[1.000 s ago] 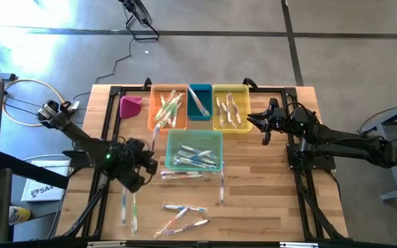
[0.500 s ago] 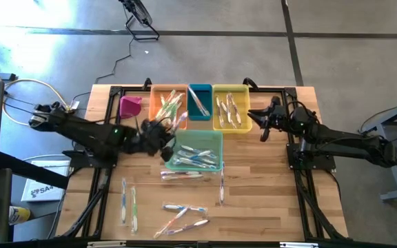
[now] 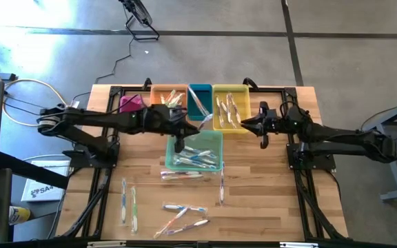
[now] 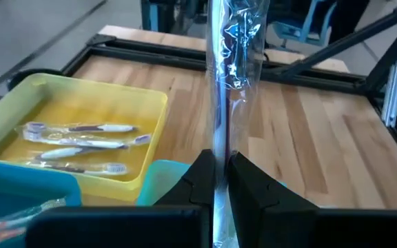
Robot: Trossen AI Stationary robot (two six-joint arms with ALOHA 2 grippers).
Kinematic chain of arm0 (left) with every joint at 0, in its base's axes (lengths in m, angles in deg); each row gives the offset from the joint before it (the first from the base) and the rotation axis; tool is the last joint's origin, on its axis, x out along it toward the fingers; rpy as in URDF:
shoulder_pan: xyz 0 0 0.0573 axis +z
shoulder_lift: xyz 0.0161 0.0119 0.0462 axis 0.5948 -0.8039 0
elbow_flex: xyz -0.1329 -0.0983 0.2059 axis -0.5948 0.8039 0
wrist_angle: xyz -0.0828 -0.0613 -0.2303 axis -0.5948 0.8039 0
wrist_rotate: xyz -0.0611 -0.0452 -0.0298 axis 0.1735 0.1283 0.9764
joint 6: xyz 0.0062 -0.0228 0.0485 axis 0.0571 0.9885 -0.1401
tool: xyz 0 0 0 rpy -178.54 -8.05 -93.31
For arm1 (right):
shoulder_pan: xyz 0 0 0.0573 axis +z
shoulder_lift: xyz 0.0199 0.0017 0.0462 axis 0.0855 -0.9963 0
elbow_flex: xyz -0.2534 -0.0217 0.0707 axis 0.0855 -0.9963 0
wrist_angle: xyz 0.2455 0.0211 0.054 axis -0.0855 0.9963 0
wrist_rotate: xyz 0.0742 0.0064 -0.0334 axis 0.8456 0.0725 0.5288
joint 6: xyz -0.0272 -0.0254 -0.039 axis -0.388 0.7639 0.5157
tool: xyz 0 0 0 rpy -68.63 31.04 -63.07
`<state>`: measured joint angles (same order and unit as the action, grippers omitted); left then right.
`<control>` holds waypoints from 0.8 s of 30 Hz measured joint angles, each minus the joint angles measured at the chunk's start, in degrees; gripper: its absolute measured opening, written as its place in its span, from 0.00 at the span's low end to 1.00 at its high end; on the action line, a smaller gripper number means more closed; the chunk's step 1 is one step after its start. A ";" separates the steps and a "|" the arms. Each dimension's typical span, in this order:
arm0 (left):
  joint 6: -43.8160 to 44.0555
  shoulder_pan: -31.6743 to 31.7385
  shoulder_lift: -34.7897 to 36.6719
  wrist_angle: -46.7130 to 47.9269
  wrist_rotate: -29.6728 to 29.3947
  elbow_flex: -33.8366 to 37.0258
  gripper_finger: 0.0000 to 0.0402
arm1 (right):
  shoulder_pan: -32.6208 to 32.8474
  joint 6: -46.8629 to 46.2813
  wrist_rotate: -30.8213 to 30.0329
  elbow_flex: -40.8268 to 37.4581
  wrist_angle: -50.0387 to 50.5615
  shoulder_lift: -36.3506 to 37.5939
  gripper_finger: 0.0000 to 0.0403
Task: Pick & Place Toothbrushes
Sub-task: Put the purple toothbrush into the yellow bin
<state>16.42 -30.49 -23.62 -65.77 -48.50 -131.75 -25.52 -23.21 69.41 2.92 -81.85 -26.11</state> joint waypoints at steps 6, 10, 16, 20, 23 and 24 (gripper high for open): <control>-2.76 4.67 -5.71 -5.15 9.19 0.07 0.04 | 1.91 0.24 1.19 0.00 -12.45 -7.45 0.14; -4.92 6.31 -8.16 -9.18 14.33 0.07 0.05 | 3.47 0.58 1.08 0.00 -19.44 -13.16 0.14; -8.71 6.76 -8.69 -12.89 16.03 0.06 0.04 | 6.07 0.69 -8.61 0.00 -25.35 -19.71 0.14; -8.80 6.75 -8.69 -15.29 16.51 0.04 0.04 | 7.94 0.38 -11.63 0.00 -30.76 -23.72 0.22; -8.81 6.75 -8.69 -15.41 16.58 0.05 0.04 | 9.40 0.34 -12.47 0.00 -36.27 -26.61 0.32; -8.81 6.75 -8.69 -15.39 16.58 0.04 0.04 | 9.68 0.34 -12.43 0.00 -38.20 -27.48 0.35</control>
<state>7.60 -23.74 -32.30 -81.16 -31.92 -131.71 -15.85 -22.87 56.98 2.92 -120.06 -53.59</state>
